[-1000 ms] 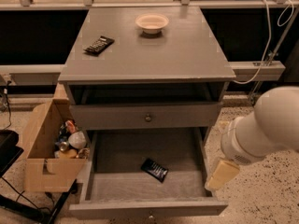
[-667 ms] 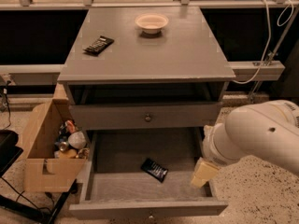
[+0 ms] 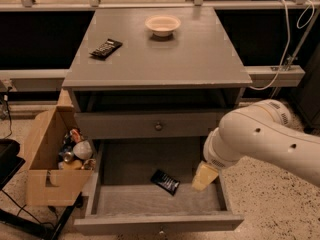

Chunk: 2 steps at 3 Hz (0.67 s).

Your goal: Pick rxbar blueberry from middle drawer and place on counter

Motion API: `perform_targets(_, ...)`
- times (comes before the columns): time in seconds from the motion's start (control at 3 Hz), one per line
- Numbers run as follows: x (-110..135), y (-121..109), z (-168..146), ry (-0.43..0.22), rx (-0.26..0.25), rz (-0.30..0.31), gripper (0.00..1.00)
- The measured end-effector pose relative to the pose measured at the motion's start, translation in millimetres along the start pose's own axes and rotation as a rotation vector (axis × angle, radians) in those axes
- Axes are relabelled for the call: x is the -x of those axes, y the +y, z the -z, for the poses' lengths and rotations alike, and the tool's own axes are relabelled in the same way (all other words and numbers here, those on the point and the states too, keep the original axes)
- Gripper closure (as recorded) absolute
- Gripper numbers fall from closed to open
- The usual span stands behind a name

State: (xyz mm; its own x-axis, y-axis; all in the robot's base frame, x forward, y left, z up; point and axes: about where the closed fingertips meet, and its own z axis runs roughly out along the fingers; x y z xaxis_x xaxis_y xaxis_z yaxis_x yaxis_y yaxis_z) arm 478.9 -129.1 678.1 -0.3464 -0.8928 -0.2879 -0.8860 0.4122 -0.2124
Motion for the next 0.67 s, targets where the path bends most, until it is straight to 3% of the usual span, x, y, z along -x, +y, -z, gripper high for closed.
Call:
perform_targets(0.33, 3.8, -2.2, -22.3, 0.019, 0.015, -0.012, 0.0)
perform_targets(0.67, -3.5, -5.6, -79.2, 0.104, 0.048, -0.033, 0.0)
